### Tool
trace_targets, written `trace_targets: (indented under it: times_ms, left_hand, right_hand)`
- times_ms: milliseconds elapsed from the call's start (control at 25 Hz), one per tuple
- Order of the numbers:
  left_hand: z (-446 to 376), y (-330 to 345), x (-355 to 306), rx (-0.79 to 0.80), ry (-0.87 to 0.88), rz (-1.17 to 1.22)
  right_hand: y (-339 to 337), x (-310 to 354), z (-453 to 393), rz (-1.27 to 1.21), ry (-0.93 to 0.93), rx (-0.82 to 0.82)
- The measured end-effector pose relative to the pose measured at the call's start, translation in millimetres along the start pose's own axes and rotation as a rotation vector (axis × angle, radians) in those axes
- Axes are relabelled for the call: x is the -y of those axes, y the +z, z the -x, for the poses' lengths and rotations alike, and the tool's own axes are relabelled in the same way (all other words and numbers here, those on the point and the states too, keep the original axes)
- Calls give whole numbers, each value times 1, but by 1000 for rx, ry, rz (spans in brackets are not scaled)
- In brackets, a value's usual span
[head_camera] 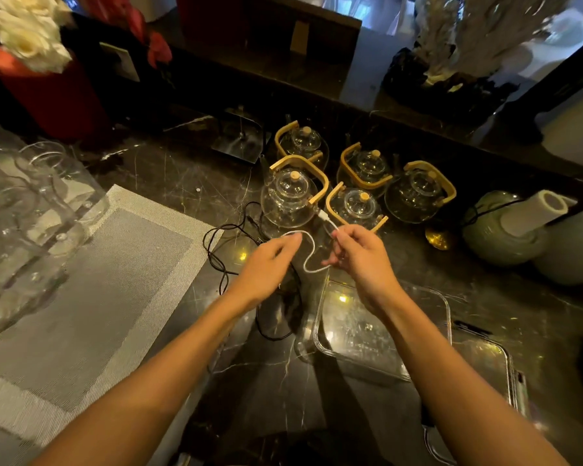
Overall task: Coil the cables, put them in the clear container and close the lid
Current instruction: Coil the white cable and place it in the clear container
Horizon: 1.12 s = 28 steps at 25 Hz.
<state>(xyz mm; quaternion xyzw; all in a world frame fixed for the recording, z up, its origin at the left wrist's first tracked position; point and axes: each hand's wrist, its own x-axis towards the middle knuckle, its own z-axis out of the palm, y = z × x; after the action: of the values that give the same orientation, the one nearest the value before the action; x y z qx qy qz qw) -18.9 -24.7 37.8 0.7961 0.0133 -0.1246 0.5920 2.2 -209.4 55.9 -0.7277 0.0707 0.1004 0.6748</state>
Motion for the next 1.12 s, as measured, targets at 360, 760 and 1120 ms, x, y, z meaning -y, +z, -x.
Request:
trace_targets:
  times_ms: [360,760,1120]
  left_hand:
    - [6,39,-63,152,35,165]
    - [24,49,-118,242,72,811]
    - [27,34,-150,523,-35,1084]
  right_hand:
    - [-2,20,75,-268,89,201]
    - [-19,-1,97,-435,193,324]
    - [-34,31,58,-340,181,425]
